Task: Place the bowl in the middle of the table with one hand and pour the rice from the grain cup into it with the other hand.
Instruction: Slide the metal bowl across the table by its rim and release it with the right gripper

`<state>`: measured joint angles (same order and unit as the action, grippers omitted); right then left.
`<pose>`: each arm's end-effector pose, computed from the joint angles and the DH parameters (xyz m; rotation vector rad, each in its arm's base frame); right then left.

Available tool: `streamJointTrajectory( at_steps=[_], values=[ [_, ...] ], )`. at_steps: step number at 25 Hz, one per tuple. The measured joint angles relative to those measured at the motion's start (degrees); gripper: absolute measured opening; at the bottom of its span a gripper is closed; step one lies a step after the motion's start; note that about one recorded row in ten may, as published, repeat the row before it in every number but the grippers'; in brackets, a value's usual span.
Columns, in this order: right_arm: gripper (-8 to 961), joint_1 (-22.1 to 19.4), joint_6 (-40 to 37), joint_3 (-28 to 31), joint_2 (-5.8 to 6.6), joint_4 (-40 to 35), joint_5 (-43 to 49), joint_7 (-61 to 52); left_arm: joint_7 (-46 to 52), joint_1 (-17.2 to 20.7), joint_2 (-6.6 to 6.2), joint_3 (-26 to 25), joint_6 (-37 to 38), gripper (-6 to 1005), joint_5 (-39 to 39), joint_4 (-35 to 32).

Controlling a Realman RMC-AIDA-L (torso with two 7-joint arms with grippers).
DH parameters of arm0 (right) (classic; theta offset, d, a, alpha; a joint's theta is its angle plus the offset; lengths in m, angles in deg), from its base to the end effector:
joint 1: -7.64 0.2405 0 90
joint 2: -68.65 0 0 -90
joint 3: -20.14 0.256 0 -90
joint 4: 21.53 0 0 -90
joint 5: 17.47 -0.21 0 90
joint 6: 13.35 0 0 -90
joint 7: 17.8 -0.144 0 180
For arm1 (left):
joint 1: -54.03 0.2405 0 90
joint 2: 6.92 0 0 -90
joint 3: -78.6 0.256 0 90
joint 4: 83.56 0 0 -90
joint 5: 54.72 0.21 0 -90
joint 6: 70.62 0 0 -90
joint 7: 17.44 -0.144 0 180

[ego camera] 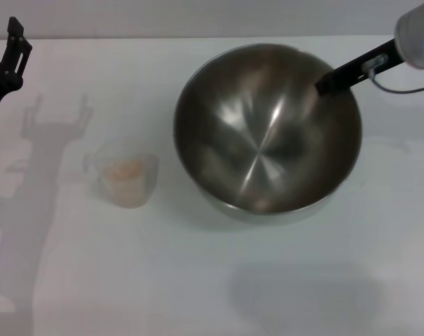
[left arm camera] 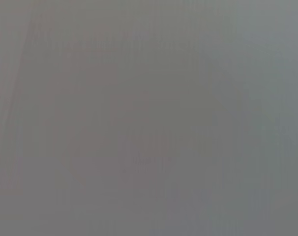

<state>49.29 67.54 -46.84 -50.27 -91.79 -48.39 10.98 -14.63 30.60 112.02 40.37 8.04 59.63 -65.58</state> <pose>0.1670 0.4059 0.0252 -2.4035 1.0762 -0.1924 -0.2916 0.3235 -0.0033 -1.4198 -0.4422 -0.9104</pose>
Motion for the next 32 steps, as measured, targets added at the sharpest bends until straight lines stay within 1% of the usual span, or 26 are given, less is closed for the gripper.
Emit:
streamJointTrajectory(
  at_steps=[1,3,5,12,16,17,24,30,32],
  values=[
    [0,0.0,0.0,0.0,0.0,0.0,0.0,0.0,0.0,0.0,0.0,0.0,0.0,842,0.0,0.0],
    [1,0.87,-0.6,-0.09,-0.06,3.18,-1.37,0.19,0.01,-0.06,-0.02,0.0,0.05,843,0.08,-0.04],
    [1,1.07,-1.14,-0.14,-0.07,4.59,-1.64,0.25,0.01,-0.11,-0.02,0.0,0.08,843,0.08,-0.05],
    [1,1.62,-2.43,-0.26,-0.08,8.21,-3.86,0.32,0.01,-0.49,-0.03,0.0,-0.09,842,-0.04,-0.14],
    [2,2.79,-3.05,-1.14,-0.08,10.83,-3.9,0.34,-0.08,-0.64,-0.03,0.0,-0.1,842,-0.05,-0.15],
    [3,3.64,-3.11,-1.36,-0.05,12.22,-3.79,-0.01,-0.13,-0.72,-0.07,0.0,-0.09,842,-0.06,-0.15],
    [10,4.57,-3.05,-1.47,0.0,13.34,-3.44,-0.36,-0.13,-0.84,-0.11,0.0,-0.1,843,-0.1,-0.14],
    [16,4.73,-2.66,-2.8,0.01,13.22,-3.4,-0.38,-0.03,-0.84,-0.12,0.0,-0.09,842,-0.1,-0.2],
    [62,4.73,-2.63,-2.95,0.01,12.99,-3.39,-0.38,-0.02,-0.82,-0.11,0.0,-0.08,842,-0.1,-0.21]
  ],
)
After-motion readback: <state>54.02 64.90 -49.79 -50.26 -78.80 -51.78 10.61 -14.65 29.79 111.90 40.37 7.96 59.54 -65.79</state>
